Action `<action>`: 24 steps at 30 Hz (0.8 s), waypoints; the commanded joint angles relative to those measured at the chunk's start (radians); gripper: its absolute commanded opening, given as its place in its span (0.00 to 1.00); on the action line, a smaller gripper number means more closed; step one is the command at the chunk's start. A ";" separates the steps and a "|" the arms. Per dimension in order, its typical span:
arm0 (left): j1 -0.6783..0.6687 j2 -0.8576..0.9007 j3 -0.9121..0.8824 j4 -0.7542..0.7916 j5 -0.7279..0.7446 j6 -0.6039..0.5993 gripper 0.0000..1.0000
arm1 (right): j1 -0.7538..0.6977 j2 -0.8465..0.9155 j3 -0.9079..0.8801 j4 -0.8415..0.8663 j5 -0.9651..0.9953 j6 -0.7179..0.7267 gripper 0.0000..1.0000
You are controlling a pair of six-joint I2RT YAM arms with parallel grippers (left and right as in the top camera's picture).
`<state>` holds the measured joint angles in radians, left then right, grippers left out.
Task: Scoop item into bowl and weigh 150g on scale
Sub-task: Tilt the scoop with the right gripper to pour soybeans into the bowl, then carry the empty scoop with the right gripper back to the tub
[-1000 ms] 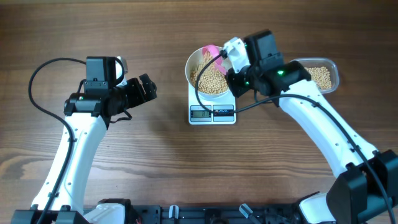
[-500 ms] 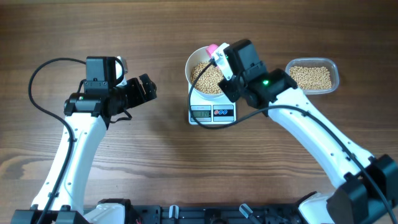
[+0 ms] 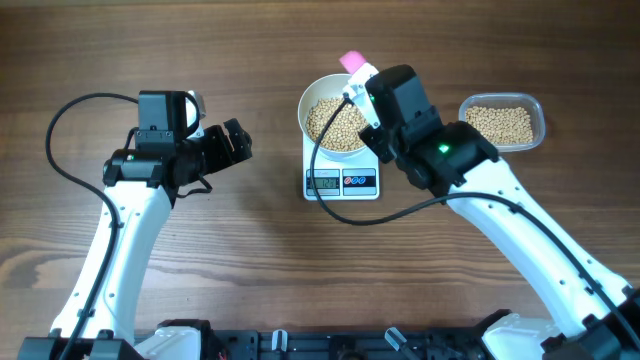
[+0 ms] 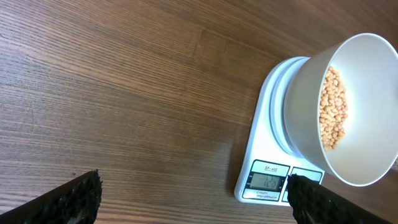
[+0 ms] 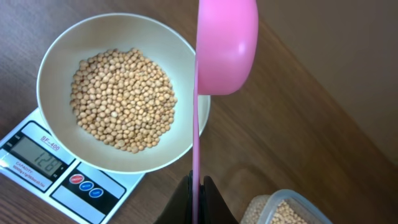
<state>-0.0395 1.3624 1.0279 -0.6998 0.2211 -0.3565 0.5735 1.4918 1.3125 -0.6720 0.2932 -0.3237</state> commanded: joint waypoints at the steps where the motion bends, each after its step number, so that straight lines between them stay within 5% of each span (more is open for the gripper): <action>1: -0.002 0.007 0.019 0.000 -0.010 0.008 1.00 | 0.003 -0.027 0.010 0.002 0.027 -0.016 0.04; 14: -0.002 0.007 0.019 0.000 -0.010 0.008 1.00 | -0.100 -0.026 0.010 -0.032 -0.406 0.233 0.04; 20: -0.002 0.007 0.019 0.000 -0.010 0.008 1.00 | -0.352 -0.044 0.010 -0.017 -0.891 0.257 0.04; 24: -0.002 0.007 0.019 0.000 -0.010 0.008 1.00 | -0.568 -0.050 0.010 -0.020 -0.965 0.320 0.04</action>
<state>-0.0395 1.3624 1.0279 -0.6998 0.2211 -0.3565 0.1432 1.4761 1.3125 -0.6937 -0.4911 -0.0734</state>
